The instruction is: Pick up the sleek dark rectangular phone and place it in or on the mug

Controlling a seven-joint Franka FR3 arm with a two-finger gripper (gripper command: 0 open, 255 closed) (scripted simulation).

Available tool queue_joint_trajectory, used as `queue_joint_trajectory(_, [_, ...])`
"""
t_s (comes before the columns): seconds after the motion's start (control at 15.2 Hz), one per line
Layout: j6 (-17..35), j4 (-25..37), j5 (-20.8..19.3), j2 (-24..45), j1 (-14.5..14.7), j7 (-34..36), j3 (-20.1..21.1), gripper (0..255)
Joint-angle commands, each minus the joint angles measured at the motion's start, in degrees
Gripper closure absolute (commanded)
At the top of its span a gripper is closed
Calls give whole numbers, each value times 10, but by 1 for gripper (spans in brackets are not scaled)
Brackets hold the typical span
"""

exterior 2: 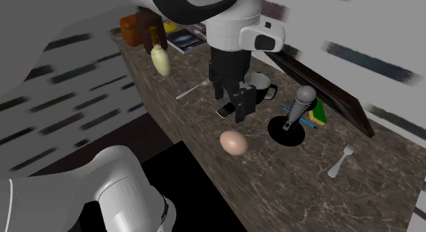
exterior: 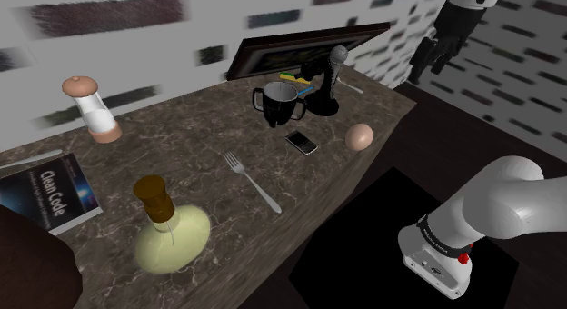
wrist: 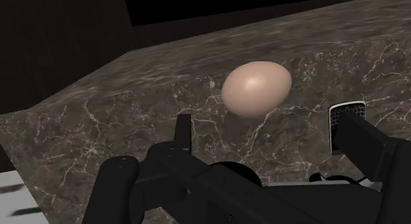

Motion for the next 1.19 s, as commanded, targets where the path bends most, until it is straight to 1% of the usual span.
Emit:
queue_joint_trajectory(0.0, [0, 0, 0, 0, 0, 0, 0, 0])
queue_joint_trajectory(0.33, [87, -38, 20, 51, 20, -6, 7, 0])
queue_joint_trajectory(0.59, [156, -56, 35, 103, 37, -12, 14, 0])
queue_joint_trajectory(1.12, [286, -61, 64, 230, 70, -30, 33, 0])
